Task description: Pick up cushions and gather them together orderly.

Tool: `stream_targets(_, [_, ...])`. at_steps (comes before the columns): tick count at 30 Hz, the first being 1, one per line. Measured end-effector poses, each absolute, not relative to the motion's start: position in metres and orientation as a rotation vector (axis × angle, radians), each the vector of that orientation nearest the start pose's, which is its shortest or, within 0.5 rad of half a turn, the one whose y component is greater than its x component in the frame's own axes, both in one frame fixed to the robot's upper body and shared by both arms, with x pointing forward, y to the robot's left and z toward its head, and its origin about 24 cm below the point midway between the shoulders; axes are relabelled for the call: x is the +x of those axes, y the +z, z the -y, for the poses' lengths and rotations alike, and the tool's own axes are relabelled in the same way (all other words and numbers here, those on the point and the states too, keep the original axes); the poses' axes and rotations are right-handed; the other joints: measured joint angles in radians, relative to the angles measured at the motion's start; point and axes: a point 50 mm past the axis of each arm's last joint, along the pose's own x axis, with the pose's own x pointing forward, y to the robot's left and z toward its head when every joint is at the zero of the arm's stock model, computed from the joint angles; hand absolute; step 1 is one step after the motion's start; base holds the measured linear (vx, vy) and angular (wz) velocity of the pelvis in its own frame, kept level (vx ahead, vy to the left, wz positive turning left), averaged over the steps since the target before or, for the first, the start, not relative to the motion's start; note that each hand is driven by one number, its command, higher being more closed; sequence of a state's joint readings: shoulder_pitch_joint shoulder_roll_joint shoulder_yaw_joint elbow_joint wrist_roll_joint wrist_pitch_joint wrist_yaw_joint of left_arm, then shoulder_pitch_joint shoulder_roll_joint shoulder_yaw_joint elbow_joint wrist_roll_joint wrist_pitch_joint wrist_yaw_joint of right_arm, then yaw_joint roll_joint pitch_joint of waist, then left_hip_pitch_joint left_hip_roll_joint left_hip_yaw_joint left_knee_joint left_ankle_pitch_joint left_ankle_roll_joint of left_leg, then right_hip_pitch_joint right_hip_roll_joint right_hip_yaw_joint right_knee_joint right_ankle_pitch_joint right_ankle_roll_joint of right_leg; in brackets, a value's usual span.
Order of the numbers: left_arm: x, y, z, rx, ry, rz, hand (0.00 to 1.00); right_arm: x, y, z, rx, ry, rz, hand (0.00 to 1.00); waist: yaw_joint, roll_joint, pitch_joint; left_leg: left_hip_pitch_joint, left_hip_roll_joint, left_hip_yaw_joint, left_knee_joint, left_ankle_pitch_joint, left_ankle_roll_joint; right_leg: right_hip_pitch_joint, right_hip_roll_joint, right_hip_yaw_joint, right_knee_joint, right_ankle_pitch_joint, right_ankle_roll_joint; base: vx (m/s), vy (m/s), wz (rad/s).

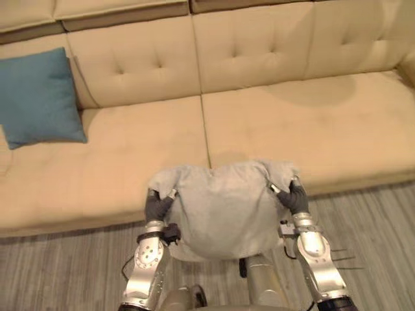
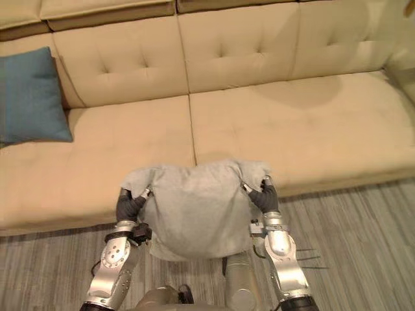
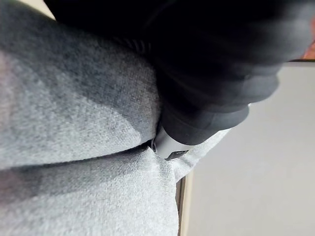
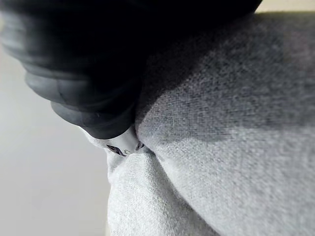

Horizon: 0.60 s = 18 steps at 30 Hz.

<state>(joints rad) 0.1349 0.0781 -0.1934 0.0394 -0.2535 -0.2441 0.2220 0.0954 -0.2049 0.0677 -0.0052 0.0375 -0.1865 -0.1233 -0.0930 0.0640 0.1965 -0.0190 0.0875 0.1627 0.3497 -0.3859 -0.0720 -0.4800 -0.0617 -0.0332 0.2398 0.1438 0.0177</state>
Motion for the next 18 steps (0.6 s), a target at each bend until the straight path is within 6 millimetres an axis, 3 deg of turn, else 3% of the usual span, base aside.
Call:
stream_targets(2, [0.227, 0.017, -0.137, -0.203, 0.089, 0.012, 1.0, 0.229, 0.038, 0.186, -0.155, -0.071, 0.082, 1.0, -0.004, 0.001, -0.001, -0.055, 0.032, -0.062, 0.154, 0.056, -0.094, 0.009, 0.011, -0.046, 0.078, -0.094, -0.027, 0.55, -0.205, 0.34])
stream_targets(3, [0.228, 0.016, -0.135, -0.204, 0.08, 0.005, 1.0, 0.228, 0.037, 0.187, -0.157, -0.07, 0.076, 1.0, -0.003, 0.001, -0.001, -0.094, 0.054, -0.069, 0.265, 0.096, -0.11, 0.036, 0.02, -0.056, 0.077, -0.111, -0.033, 0.44, -0.173, 0.19])
stream_targets(4, [0.227, 0.012, -0.135, -0.206, 0.077, -0.012, 1.0, 0.226, 0.036, 0.186, -0.156, -0.069, 0.071, 1.0, 0.003, 0.001, 0.0, -0.151, 0.084, -0.068, 0.428, 0.196, -0.108, 0.086, 0.03, -0.063, 0.067, -0.132, -0.044, 0.41, -0.147, -0.02])
stream_targets(5, [0.224, 0.009, -0.133, -0.21, 0.067, -0.025, 1.0, 0.224, 0.037, 0.187, -0.159, -0.069, 0.076, 1.0, 0.018, 0.001, -0.001, -0.194, 0.119, -0.042, 0.557, 0.236, -0.105, 0.14, 0.034, -0.064, 0.045, -0.149, -0.052, 0.37, -0.106, -0.1])
stream_targets(6, [0.223, 0.009, -0.132, -0.211, 0.057, -0.027, 1.0, 0.223, 0.039, 0.187, -0.16, -0.07, 0.083, 1.0, 0.026, 0.001, -0.001, -0.22, 0.14, -0.006, 0.607, 0.228, -0.09, 0.171, 0.034, -0.061, 0.026, -0.156, -0.054, 0.34, -0.085, -0.09])
stream_targets(7, [0.223, 0.008, -0.131, -0.217, 0.055, -0.029, 1.0, 0.222, 0.043, 0.187, -0.157, -0.071, 0.101, 1.0, 0.03, 0.001, -0.001, -0.261, 0.165, 0.04, 0.641, 0.205, -0.052, 0.205, 0.032, -0.057, 0.0, -0.165, -0.058, 0.31, -0.038, -0.09])
stream_targets(8, [0.223, 0.008, -0.132, -0.22, 0.056, -0.029, 1.0, 0.221, 0.049, 0.185, -0.152, -0.07, 0.125, 1.0, 0.041, 0.001, -0.002, -0.3, 0.19, 0.09, 0.626, 0.177, -0.01, 0.23, 0.029, -0.051, -0.023, -0.178, -0.068, 0.27, 0.016, -0.07])
stream_targets(10, [0.223, 0.01, -0.131, -0.223, 0.052, -0.024, 1.0, 0.22, 0.055, 0.184, -0.151, -0.07, 0.15, 1.0, 0.056, 0.0, -0.002, -0.342, 0.19, 0.122, 0.532, 0.149, 0.026, 0.249, 0.014, -0.044, -0.035, -0.188, -0.057, 0.29, 0.094, -0.04])
stream_targets(12, [0.223, 0.012, -0.13, -0.226, 0.044, -0.016, 1.0, 0.221, 0.057, 0.184, -0.15, -0.072, 0.161, 1.0, 0.057, 0.001, -0.003, -0.357, 0.164, 0.136, 0.327, 0.147, 0.03, 0.256, -0.013, -0.043, -0.024, -0.201, -0.025, 0.21, 0.157, 0.05])
stream_targets(13, [0.224, 0.013, -0.13, -0.227, 0.04, -0.01, 1.0, 0.221, 0.057, 0.184, -0.15, -0.077, 0.162, 1.0, 0.058, 0.002, -0.003, -0.346, 0.145, 0.128, 0.218, 0.161, 0.021, 0.255, -0.021, -0.04, -0.018, -0.208, -0.013, 0.15, 0.171, -0.03])
stream_targets(14, [0.224, 0.014, -0.13, -0.227, 0.038, -0.006, 1.0, 0.221, 0.057, 0.185, -0.152, -0.085, 0.161, 1.0, 0.058, 0.009, -0.007, -0.327, 0.122, 0.112, 0.087, 0.228, 0.01, 0.251, -0.02, -0.031, -0.009, -0.218, 0.004, 0.2, 0.267, -0.32])
stream_targets(15, [0.224, 0.014, -0.129, -0.227, 0.038, -0.005, 1.0, 0.222, 0.055, 0.185, -0.159, -0.087, 0.152, 1.0, 0.067, 0.026, -0.022, -0.302, 0.119, 0.084, -0.026, 0.323, 0.023, 0.241, -0.002, -0.007, 0.009, -0.238, 0.034, 0.18, 0.256, -0.24])
stream_targets(16, [0.227, 0.015, -0.132, -0.205, 0.031, -0.001, 1.0, 0.223, 0.052, 0.181, -0.133, -0.096, 0.138, 1.0, 0.059, 0.005, -0.026, -0.299, 0.096, 0.089, -0.04, 0.338, 0.02, 0.233, -0.019, 0.008, 0.012, -0.238, 0.041, 0.21, 0.277, -0.15])
stream_targets(18, [0.23, 0.019, -0.137, -0.173, 0.028, 0.014, 1.0, 0.226, 0.054, 0.176, -0.107, -0.097, 0.147, 1.0, 0.058, -0.012, -0.031, -0.283, 0.052, 0.099, -0.073, 0.337, 0.023, 0.236, -0.054, 0.032, -0.009, -0.229, 0.057, 0.14, 0.189, 0.05])
